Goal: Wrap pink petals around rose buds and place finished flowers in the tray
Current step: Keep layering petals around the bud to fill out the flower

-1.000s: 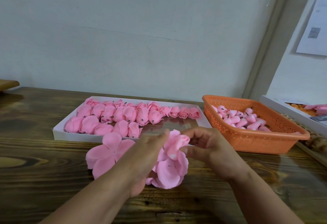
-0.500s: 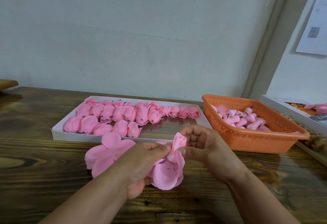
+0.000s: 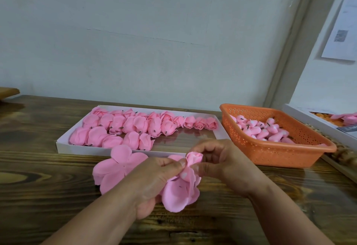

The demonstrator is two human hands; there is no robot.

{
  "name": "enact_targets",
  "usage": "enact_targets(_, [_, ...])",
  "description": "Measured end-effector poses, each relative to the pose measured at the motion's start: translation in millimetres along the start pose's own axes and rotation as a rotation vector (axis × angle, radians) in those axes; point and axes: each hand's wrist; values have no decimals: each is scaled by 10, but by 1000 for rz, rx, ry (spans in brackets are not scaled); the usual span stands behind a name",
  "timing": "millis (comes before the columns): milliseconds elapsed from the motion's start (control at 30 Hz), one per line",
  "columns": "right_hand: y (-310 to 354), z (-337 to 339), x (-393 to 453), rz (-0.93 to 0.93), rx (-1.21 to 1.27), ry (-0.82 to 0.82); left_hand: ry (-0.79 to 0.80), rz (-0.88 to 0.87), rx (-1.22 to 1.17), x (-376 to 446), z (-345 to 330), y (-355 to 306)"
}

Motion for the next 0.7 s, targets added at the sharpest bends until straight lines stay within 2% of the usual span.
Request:
enact_targets(100, [-17,-29,-3,36,4,-58,-34,-27,19,0,3,-22])
enact_targets(267, [-93,-3,14,-68,65,-288,-27,53,-277,17,63,-47])
enact_targets(500, [-9,-101,2,-29,-37,-243,-139,-9,-105,-22,-6,33])
enact_targets(700, [15,-133,-24,-45,55,-242,-110,-79,-99,-41,-34,50])
Point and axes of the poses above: each hand's wrist, its own x-axis towards the middle knuckle, its own z-axis out of the back of the hand, y = z × x, and after that the axes turned 15 degrees about -y, right-handed
